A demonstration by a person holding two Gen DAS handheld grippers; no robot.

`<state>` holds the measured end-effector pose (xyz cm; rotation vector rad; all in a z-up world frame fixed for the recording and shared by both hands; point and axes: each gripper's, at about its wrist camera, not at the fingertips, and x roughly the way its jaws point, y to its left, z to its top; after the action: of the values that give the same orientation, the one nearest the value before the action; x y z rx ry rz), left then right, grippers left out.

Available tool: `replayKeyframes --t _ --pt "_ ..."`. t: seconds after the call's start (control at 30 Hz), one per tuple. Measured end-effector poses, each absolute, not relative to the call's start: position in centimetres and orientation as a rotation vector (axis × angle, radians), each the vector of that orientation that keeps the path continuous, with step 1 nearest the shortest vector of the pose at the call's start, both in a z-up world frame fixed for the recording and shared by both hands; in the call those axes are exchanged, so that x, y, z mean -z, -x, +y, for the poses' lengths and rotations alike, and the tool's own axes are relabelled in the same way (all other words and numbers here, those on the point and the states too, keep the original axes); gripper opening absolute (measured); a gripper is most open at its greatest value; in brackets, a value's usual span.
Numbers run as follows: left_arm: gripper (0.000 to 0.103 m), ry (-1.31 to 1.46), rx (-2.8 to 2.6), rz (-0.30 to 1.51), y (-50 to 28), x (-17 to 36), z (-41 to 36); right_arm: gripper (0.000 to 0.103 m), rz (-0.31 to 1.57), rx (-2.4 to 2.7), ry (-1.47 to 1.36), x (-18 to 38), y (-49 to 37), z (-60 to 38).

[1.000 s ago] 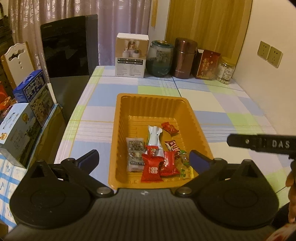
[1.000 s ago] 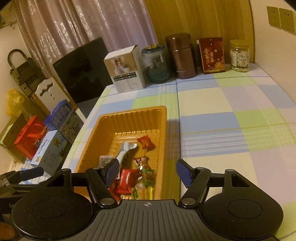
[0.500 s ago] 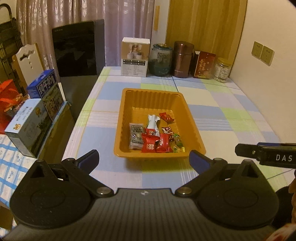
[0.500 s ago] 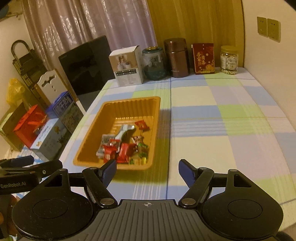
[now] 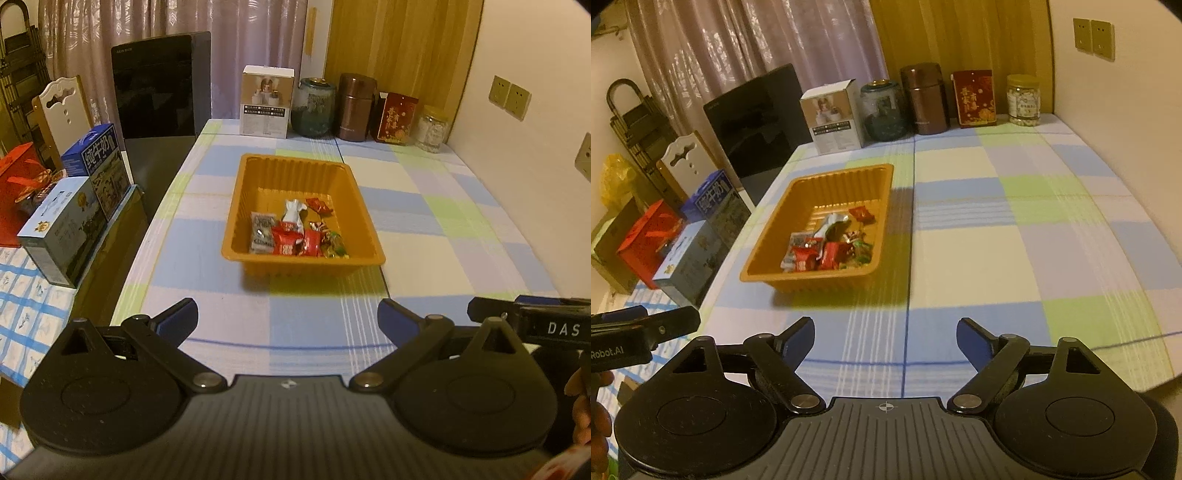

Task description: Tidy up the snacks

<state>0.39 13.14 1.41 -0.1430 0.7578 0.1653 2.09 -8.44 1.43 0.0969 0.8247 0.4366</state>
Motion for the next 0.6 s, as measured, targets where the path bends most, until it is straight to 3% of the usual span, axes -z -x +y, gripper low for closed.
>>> replayKeyframes --t 0.6 --pt "0.103 0.135 -0.181 0.736 3.4 -2.2 11.5 0.086 0.768 -0.442 -0.036 -3.0 3.0 -8.1"
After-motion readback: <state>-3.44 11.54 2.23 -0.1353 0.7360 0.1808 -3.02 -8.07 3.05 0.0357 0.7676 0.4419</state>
